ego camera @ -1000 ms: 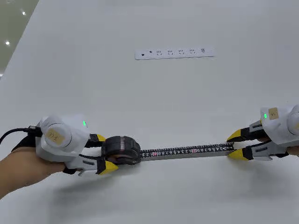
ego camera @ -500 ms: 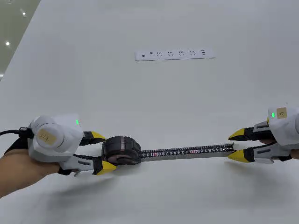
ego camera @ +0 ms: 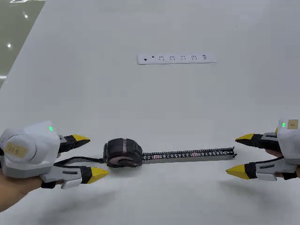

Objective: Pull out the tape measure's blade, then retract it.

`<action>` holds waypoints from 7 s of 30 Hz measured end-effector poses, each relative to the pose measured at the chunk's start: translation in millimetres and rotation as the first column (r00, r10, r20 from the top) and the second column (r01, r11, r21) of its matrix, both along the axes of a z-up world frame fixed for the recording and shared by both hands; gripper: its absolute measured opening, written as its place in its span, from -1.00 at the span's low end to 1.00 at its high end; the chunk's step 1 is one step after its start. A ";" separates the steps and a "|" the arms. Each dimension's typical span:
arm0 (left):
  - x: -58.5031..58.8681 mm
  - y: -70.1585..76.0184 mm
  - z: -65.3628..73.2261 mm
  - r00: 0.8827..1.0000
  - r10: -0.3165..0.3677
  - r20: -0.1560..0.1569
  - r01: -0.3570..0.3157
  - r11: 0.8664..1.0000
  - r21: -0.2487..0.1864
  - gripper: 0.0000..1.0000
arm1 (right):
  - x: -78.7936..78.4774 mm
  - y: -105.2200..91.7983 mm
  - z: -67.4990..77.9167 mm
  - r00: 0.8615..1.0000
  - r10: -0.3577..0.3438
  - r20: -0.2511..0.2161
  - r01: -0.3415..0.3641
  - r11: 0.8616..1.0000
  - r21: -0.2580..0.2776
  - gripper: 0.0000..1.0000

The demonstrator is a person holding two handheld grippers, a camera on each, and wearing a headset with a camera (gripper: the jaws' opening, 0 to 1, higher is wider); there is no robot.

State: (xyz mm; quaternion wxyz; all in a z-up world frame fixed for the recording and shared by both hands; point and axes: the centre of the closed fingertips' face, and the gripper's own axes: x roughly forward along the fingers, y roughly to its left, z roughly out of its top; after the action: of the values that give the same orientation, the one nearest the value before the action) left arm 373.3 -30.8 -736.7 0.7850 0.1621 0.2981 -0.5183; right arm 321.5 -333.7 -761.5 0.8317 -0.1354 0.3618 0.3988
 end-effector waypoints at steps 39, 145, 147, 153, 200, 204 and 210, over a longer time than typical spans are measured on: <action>-60.7 52.9 10.9 0.960 0.280 0.015 -0.278 0.956 -0.091 0.53 | -52.2 25.3 23.8 0.984 -0.163 0.071 0.158 0.985 0.066 0.62; -39.2 -51.0 8.5 0.947 0.308 -0.095 -0.320 0.935 -0.154 0.76 | -83.3 25.6 12.2 0.966 -0.258 0.031 0.252 0.959 0.129 0.92; -36.8 -53.8 7.4 0.946 0.308 -0.098 -0.320 0.935 -0.155 0.76 | -83.4 25.2 11.5 0.966 -0.256 0.031 0.250 0.960 0.125 0.92; -32.8 -61.3 2.4 0.947 0.302 -0.107 -0.316 0.936 -0.153 0.74 | -82.4 23.6 11.8 0.966 -0.258 0.031 0.252 0.960 0.125 0.92; 9.2 -67.0 -18.2 0.733 0.668 -0.127 -0.680 0.726 -0.102 0.53 | -18.4 -6.6 4.8 0.999 -0.003 0.042 0.005 1.000 -0.031 -0.07; 12.0 -64.1 -21.0 0.717 0.684 -0.137 -0.697 0.711 -0.094 0.44 | -11.2 -8.1 1.1 0.999 0.039 0.037 -0.037 0.998 -0.060 -0.15; 14.3 -62.8 -22.5 0.700 0.701 -0.138 -0.713 0.695 -0.090 0.40 | 1.8 -17.3 -6.2 0.996 0.089 0.024 -0.086 0.991 -0.107 -0.27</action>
State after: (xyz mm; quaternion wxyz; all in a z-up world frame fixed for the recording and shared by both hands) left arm 387.6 -93.5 -759.2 0.9182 -0.0433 0.3377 -0.2026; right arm 323.3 -351.0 -767.7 0.8102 -0.2005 0.3643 0.4130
